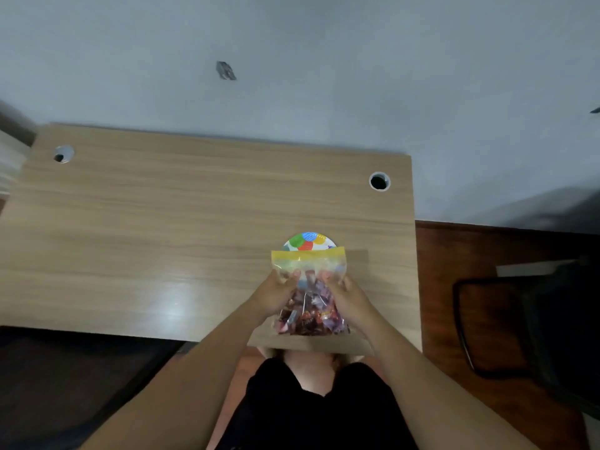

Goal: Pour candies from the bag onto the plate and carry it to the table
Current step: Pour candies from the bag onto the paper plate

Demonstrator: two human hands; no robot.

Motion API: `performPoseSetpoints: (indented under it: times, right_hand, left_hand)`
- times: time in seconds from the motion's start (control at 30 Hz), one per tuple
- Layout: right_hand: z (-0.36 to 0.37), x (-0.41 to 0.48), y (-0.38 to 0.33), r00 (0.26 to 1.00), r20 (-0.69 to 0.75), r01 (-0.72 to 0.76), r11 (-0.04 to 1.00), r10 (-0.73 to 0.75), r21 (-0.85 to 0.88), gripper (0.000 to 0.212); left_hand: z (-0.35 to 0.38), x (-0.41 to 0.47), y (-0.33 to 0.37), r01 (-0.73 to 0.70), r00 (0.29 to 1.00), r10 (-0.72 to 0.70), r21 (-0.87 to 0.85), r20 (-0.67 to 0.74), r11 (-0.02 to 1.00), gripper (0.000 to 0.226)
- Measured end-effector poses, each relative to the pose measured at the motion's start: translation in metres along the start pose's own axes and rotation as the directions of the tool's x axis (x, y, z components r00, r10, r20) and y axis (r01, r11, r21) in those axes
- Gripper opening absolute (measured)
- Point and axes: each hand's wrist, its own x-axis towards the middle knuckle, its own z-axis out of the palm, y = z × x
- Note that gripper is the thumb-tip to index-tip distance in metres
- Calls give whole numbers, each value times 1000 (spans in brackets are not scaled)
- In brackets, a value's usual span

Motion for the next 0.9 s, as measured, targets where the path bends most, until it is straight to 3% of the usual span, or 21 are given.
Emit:
performPoseSetpoints:
  times: [0.1, 0.27, 0.7, 0.9]
  right_hand:
    - [-4, 1, 8, 999, 47, 11, 998, -8, -67, 38]
    - [-5, 7, 22, 993, 114, -26, 993, 40, -119, 43]
    - [-3, 21, 28, 986, 12, -155, 948, 165, -277, 40]
    - [-2, 24, 32, 986, 29, -145, 936, 163, -321, 45]
  left_hand:
    - [7, 8, -20, 90, 996, -90, -5, 29, 996, 64]
    - [16, -5, -15, 168, 982, -167, -12, 85, 986, 30]
    - [21, 1, -35, 240, 970, -240, 4, 44, 971, 32]
    - [22, 5, -43, 194, 980, -198, 117, 22, 974, 31]
